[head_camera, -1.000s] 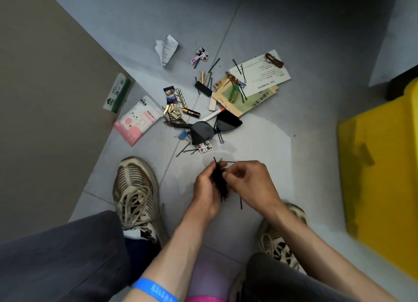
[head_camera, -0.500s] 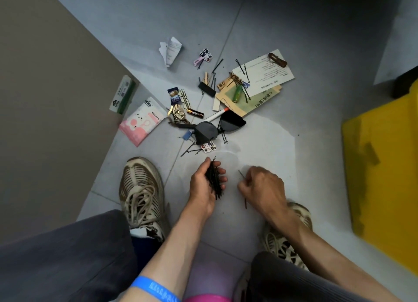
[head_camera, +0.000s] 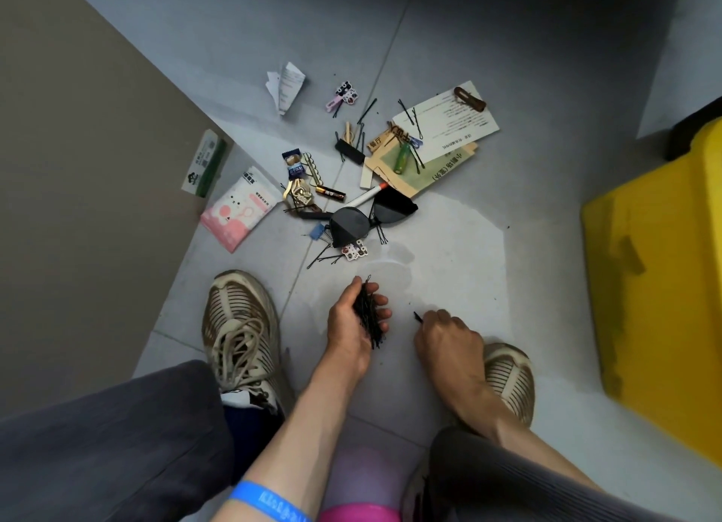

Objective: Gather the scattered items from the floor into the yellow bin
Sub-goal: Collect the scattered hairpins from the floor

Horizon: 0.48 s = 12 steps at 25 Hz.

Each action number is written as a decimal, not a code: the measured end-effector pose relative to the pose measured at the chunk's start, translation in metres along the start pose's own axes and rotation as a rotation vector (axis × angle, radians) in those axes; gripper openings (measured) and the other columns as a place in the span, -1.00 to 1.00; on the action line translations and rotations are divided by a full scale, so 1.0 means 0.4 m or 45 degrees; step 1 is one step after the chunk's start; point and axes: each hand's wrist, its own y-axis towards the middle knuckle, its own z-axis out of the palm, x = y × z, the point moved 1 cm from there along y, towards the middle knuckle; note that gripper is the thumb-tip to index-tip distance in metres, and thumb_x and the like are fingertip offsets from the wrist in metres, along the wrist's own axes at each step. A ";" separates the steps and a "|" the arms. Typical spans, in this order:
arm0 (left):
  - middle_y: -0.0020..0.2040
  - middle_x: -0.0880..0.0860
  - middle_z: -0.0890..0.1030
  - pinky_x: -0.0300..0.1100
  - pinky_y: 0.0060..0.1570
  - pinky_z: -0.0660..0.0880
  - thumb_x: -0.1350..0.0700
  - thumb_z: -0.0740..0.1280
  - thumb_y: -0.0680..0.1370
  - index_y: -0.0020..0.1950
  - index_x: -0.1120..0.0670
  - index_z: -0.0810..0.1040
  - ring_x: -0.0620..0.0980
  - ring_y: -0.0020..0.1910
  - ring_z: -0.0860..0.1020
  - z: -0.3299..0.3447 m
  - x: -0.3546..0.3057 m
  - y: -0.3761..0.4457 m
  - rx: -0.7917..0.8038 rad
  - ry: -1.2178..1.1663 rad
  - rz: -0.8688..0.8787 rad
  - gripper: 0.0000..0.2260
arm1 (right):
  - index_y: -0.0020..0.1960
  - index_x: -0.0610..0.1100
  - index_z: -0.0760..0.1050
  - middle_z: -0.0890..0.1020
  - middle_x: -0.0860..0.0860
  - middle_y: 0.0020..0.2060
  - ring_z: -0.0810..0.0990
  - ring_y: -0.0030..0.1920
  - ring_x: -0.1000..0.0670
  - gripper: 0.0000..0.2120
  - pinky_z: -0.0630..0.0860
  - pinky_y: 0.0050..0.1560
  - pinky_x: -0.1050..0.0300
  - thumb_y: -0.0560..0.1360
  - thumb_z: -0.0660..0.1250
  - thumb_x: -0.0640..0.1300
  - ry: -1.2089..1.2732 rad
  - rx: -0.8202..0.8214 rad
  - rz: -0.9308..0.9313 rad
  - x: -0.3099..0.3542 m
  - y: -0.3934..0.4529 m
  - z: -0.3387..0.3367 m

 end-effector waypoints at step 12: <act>-0.32 0.05 0.52 -0.21 -0.42 0.28 -0.05 0.09 0.65 -0.09 0.10 0.51 -0.03 -0.41 0.44 0.180 -0.058 -0.072 0.265 -0.197 0.027 -0.69 | -0.42 -0.20 0.49 0.49 -0.11 -0.52 0.48 -0.47 -0.06 -0.73 0.57 -0.41 0.09 0.43 0.26 -0.37 2.113 -0.142 0.668 -0.111 0.063 -0.210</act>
